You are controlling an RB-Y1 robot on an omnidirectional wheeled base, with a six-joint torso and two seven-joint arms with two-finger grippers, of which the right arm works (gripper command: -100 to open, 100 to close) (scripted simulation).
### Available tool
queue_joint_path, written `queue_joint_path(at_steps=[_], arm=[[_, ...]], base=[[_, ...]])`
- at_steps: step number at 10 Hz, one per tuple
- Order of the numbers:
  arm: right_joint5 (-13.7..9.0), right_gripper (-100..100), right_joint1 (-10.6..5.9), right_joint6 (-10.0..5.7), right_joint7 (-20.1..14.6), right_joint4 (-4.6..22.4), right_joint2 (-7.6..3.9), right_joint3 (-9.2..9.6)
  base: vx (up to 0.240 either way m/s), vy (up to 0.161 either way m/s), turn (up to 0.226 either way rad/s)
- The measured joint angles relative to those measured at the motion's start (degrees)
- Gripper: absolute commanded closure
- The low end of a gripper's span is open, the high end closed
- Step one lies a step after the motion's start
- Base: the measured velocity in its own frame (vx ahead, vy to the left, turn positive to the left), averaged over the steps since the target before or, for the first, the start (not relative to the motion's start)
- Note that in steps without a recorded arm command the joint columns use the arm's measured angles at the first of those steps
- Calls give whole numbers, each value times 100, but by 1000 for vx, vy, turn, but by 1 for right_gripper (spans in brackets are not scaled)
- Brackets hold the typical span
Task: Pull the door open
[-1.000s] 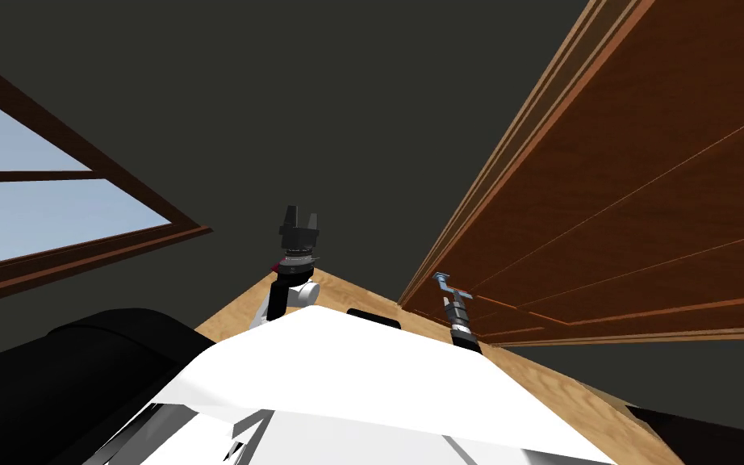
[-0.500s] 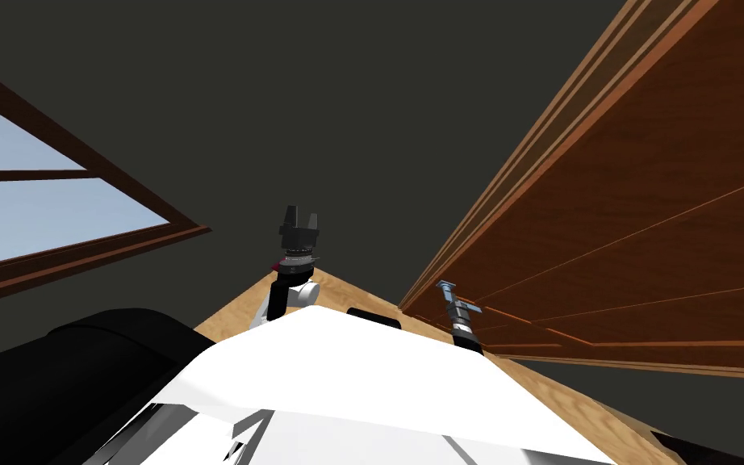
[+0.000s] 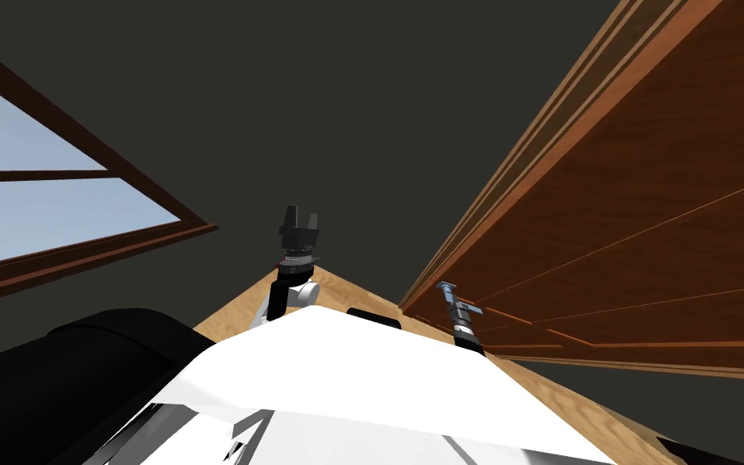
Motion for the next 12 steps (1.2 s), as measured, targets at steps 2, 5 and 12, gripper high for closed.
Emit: queue_joint_path(at_steps=[2,5,12], arm=[[36,100,44,-149,-87,44,-63,67],[107,100,238,-385,-286,74,-224,213],[216,100,524,-810,-599,123,-478,444]], base=[[-196,-65,130],[-211,-43,159],[-186,-60,142]])
